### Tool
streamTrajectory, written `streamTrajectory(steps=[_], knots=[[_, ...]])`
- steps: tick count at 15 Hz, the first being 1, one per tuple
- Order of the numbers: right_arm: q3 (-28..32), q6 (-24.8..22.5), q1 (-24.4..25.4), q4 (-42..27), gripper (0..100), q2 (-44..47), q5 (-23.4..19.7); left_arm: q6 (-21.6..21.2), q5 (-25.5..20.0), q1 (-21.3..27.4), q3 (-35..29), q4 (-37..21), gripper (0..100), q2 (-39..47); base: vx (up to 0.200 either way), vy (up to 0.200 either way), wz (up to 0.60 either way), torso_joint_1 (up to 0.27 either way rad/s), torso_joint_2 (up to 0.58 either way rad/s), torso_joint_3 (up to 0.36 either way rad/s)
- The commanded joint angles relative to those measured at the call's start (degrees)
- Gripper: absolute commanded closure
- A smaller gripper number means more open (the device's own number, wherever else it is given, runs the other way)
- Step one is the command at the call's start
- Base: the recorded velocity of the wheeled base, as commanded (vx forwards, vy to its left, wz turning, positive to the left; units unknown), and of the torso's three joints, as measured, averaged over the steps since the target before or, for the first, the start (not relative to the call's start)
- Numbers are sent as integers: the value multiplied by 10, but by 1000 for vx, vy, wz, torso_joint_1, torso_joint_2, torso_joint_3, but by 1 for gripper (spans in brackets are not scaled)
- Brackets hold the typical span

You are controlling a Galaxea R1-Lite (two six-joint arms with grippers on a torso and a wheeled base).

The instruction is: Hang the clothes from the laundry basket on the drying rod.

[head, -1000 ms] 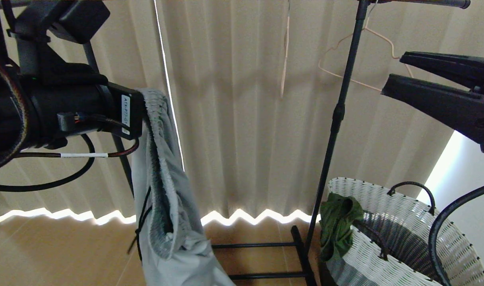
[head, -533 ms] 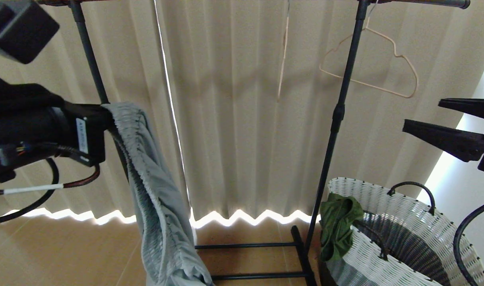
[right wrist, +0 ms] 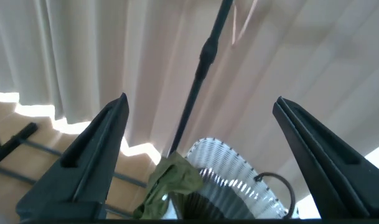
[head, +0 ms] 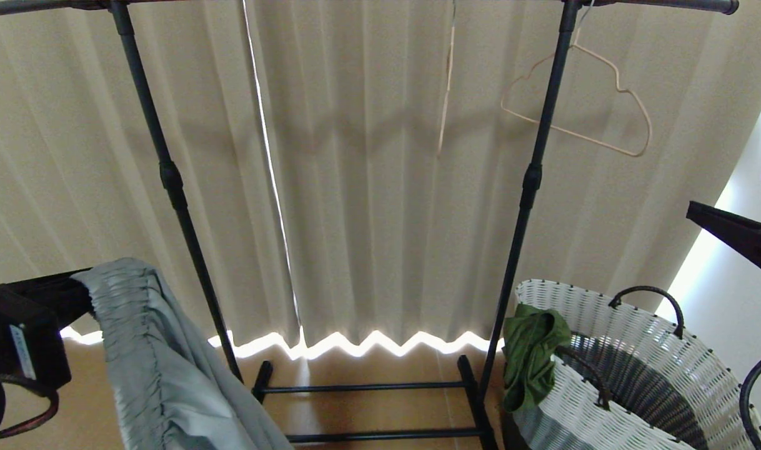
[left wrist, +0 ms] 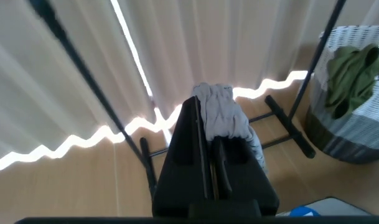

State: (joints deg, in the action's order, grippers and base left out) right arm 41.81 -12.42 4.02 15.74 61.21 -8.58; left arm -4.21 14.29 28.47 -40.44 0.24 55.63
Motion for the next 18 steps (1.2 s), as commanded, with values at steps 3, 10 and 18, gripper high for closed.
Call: streamTrajectory(steps=[3,10,18], knots=[[-9,1,-2,11,0,1,9,3,1,-7,26,2,100,-37,0,0,0,0,0,0],[-37,2,-22,14,0,-4,10,-2,2,-12,40,-2,100,-53,0,0,0,0,0,0],[-60,-5,-34,14,0,-14,11,-11,0,-64,38,1,100,-54,0,0,0,0,0,0]])
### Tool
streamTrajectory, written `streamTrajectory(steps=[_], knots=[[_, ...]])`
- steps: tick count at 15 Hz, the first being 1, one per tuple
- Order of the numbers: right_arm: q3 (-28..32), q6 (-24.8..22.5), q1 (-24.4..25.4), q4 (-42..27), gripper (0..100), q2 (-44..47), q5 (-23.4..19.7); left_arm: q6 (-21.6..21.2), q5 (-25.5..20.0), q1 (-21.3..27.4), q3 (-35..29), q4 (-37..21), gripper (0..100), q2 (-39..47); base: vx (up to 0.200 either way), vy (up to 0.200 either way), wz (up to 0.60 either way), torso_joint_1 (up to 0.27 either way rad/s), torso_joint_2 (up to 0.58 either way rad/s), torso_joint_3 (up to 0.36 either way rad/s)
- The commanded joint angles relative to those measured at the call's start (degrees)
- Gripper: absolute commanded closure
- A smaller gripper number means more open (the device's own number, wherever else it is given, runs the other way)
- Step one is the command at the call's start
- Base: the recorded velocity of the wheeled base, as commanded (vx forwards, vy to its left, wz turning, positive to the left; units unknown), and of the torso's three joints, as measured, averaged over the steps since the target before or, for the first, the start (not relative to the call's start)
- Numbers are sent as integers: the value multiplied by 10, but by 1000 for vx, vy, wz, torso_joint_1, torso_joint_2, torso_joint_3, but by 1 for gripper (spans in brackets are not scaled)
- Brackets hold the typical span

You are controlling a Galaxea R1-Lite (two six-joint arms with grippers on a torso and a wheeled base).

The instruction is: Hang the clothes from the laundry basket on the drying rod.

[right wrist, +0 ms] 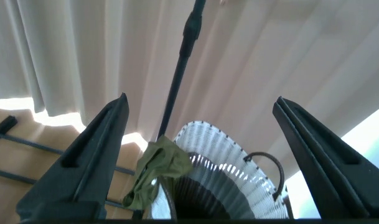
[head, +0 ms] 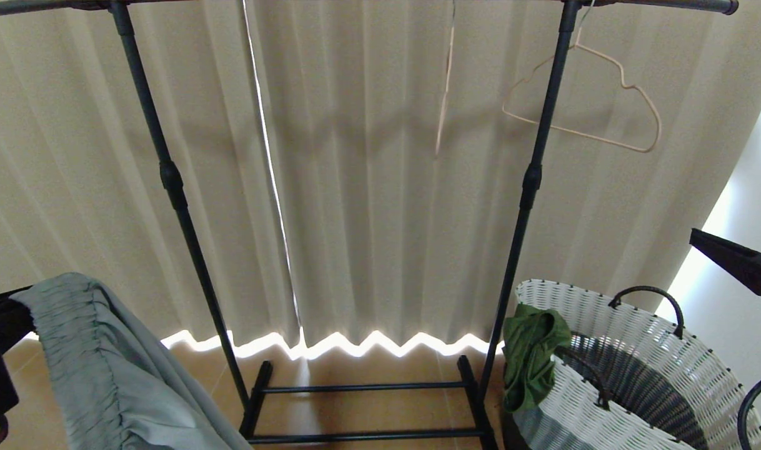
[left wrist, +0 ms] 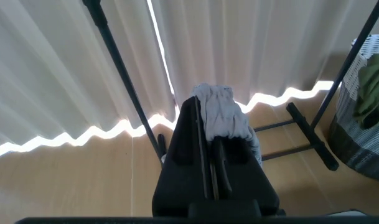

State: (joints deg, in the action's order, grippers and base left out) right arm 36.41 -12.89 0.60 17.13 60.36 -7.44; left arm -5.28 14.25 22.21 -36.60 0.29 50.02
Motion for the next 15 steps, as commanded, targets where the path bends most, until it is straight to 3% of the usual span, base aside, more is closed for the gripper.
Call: streamTrajectory(steps=[1,5,15], knots=[[-15,1,0,3,0,-12,-1,0,0,-2,-1,1,100,2,0,0,0,0,0,0],[-35,0,-1,34,0,-10,0,-3,0,-2,-2,1,100,3,0,0,0,0,0,0],[-44,1,-14,34,0,-7,-4,-14,0,-2,-8,1,100,7,0,0,0,0,0,0]])
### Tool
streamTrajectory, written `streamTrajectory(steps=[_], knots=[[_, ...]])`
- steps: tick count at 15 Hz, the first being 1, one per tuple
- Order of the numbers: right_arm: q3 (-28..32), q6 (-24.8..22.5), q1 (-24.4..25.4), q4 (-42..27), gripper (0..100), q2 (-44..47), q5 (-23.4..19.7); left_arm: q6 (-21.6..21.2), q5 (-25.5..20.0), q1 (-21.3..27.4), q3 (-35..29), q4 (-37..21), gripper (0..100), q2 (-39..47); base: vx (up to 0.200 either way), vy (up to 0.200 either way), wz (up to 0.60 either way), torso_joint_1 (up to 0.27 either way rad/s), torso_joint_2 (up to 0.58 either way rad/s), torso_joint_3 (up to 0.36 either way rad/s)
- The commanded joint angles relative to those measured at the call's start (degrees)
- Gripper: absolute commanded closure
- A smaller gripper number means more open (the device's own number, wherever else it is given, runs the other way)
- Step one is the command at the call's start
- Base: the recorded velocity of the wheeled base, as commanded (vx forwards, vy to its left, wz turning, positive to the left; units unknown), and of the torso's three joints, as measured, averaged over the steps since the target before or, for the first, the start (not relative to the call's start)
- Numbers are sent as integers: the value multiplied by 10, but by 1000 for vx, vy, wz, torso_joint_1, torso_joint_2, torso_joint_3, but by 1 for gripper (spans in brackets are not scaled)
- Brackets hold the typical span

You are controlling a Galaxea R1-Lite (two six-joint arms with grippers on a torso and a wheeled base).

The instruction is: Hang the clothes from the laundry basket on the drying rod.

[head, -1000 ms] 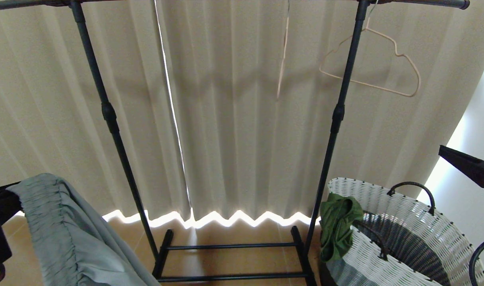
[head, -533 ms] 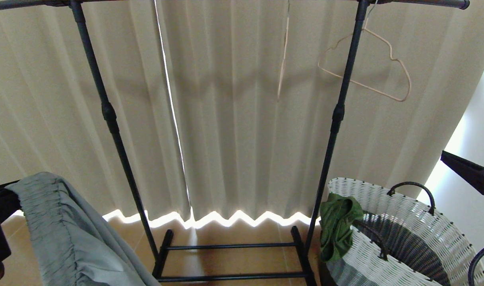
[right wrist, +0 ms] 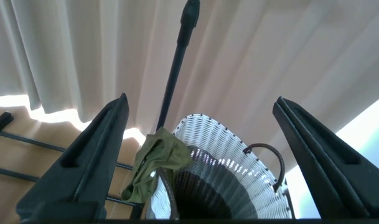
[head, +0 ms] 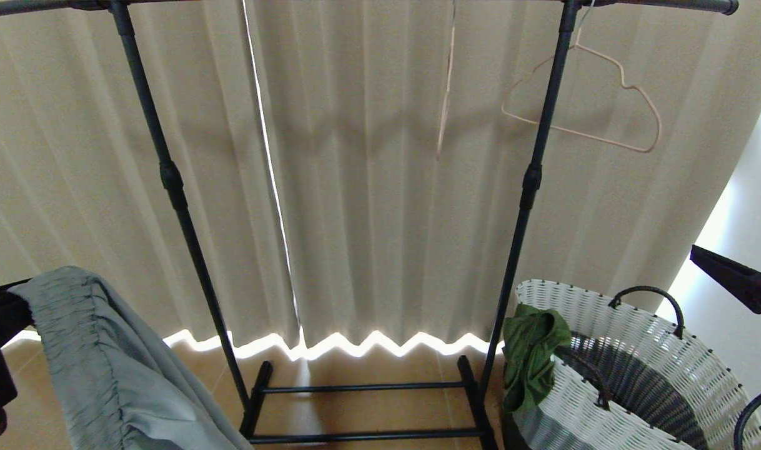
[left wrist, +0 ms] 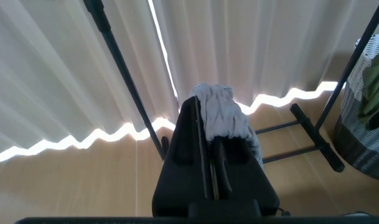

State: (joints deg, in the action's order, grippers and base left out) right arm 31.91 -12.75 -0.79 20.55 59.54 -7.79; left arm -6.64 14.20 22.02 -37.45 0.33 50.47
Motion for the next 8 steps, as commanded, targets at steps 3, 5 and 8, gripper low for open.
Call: streamTrajectory(steps=[3,5,8], knots=[[1,0,0,0,0,1,0,0,0,0,-1,0,100,2,0,0,0,0,0,0],[1,-1,0,2,0,2,0,-1,0,0,0,0,100,2,0,0,0,0,0,0],[0,-1,0,2,0,2,0,-1,0,0,-1,1,100,1,0,0,0,16,-132,-99]])
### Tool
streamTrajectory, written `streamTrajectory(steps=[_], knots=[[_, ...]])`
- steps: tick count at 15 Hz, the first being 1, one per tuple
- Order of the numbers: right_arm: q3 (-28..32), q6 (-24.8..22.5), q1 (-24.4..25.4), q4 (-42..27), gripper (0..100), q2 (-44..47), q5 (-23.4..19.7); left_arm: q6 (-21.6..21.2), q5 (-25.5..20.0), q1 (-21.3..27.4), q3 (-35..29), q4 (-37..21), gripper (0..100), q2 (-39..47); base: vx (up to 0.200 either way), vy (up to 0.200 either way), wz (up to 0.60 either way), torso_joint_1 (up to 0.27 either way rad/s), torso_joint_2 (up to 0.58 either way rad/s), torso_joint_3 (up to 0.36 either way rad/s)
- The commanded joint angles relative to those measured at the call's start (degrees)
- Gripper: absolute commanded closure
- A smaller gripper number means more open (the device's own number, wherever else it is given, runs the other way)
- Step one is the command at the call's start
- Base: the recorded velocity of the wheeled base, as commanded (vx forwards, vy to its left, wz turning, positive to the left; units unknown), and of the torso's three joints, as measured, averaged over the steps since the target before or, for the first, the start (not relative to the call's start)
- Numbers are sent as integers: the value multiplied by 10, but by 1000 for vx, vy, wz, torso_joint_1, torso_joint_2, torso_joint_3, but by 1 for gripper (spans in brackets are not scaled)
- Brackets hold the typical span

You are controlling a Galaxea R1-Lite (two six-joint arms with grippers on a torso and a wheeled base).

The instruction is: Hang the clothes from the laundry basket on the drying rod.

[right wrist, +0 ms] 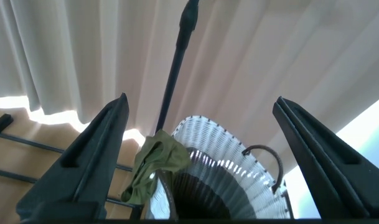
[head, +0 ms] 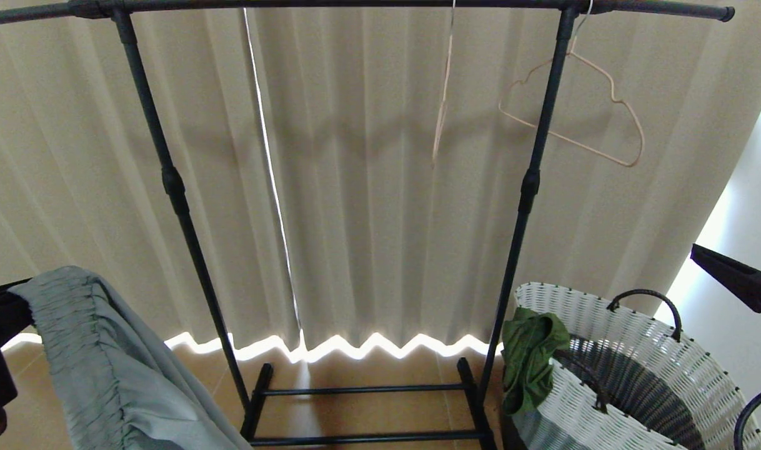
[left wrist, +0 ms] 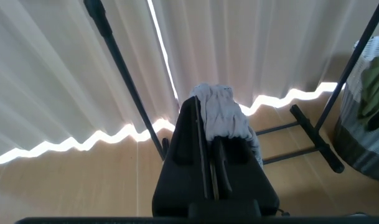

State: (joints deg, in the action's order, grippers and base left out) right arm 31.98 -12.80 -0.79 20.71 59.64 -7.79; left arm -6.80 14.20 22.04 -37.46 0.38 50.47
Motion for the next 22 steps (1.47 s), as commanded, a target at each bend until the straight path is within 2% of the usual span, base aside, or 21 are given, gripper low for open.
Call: streamTrajectory(steps=[1,6,17,20,22], knots=[[-1,0,0,0,0,4,0,0,-1,0,0,1,100,1,0,0,0,56,-276,-281],[2,0,0,0,0,7,0,0,-1,0,1,1,100,-1,0,0,0,102,-424,-320],[-2,0,0,0,0,4,0,-25,-2,0,11,1,100,-8,0,0,0,175,-484,-303],[15,-1,-2,-8,0,17,1,-48,-2,0,27,23,100,-8,0,0,0,209,-505,-292],[23,-2,-18,-18,0,34,2,-58,-2,0,48,72,100,-6,0,0,0,161,-383,-212]])
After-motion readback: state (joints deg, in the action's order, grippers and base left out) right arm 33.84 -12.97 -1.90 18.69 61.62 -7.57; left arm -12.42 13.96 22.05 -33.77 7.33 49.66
